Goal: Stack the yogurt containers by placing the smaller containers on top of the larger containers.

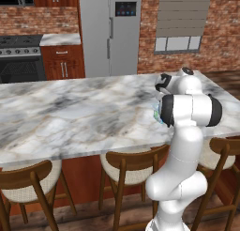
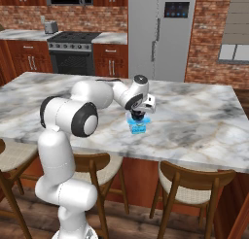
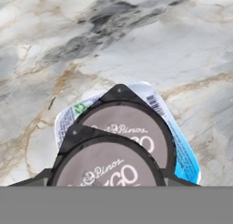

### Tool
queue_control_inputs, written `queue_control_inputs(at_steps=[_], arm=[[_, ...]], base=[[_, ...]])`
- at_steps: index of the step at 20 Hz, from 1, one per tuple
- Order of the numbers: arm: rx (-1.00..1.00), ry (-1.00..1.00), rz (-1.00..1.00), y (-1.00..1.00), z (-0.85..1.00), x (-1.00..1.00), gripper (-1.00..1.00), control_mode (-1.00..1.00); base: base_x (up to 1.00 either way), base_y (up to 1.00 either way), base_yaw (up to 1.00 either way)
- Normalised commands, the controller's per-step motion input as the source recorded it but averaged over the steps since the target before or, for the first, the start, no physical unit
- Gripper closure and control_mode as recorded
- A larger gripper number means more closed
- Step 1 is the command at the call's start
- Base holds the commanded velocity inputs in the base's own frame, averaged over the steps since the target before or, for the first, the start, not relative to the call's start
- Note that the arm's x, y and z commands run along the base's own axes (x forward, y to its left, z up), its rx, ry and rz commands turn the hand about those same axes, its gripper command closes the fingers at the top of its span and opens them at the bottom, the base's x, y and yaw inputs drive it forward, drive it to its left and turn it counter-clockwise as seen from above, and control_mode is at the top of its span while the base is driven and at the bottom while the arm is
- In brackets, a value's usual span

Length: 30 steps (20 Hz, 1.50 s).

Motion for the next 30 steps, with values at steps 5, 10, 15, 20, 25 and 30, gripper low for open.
queue_control_inputs(at_steps=[5, 10, 15, 20, 25, 30], arm=[[0.00, 0.00, 0.00, -0.03, -0.09, 0.02, 1.00, -1.00], [0.00, 0.00, 0.00, -0.01, 0.00, 0.09, 1.00, -1.00], [0.00, 0.00, 0.00, 0.00, -0.02, 0.05, 1.00, -1.00], [0.00, 0.00, 0.00, 0.00, -0.06, 0.02, -1.00, -1.00], [0.00, 0.00, 0.00, 0.00, -0.08, 0.01, -1.00, -1.00], [0.00, 0.00, 0.00, 0.00, -0.09, 0.00, -1.00, -1.00]], base=[[0.00, 0.00, 0.00], [0.00, 0.00, 0.00], [0.00, 0.00, 0.00], [0.00, 0.00, 0.00], [0.00, 0.00, 0.00], [0.00, 0.00, 0.00]])
